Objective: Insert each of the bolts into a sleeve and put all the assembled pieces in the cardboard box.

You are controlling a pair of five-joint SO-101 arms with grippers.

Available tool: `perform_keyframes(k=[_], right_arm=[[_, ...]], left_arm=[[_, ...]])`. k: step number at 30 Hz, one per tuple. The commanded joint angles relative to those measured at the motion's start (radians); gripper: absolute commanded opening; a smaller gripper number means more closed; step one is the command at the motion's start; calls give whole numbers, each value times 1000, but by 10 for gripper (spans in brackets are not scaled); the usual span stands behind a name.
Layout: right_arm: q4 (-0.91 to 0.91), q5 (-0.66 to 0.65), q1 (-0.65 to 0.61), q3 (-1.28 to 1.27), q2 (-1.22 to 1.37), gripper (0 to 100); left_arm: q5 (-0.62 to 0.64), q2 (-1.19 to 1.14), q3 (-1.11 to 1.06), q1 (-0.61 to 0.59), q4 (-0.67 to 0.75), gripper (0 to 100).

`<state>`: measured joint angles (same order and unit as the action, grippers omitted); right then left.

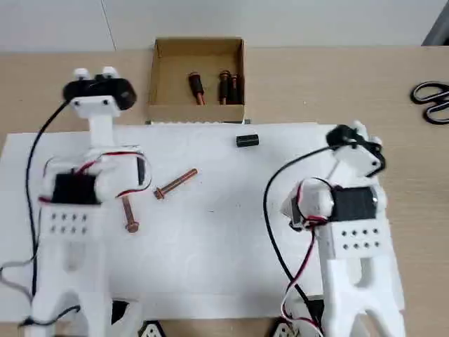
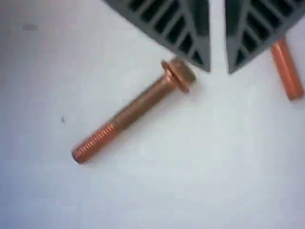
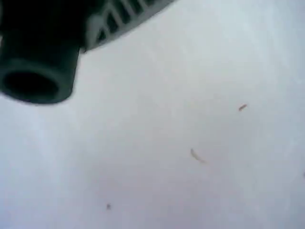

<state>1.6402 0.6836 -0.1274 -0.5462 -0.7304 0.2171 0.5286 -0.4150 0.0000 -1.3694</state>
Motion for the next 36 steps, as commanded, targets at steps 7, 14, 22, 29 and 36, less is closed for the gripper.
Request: perform_keyframes(k=[7, 14, 22, 29, 36], right_arm=[[-16, -8, 21, -81, -136, 3], [-16, -11, 22, -115, -200, 3], [-16, -11, 22, -115, -205, 3], [-16, -11, 22, -115, -202, 3], [-18, -11, 22, -115, -202, 3]], left_arm=[[404, -49, 113, 18, -9, 11], [-129, -130, 114, 5, -12, 8], [-660, -400, 162, -5, -3, 8], [-749, -611, 406, 37, -121, 59], [-813, -784, 581, 94, -264, 132]])
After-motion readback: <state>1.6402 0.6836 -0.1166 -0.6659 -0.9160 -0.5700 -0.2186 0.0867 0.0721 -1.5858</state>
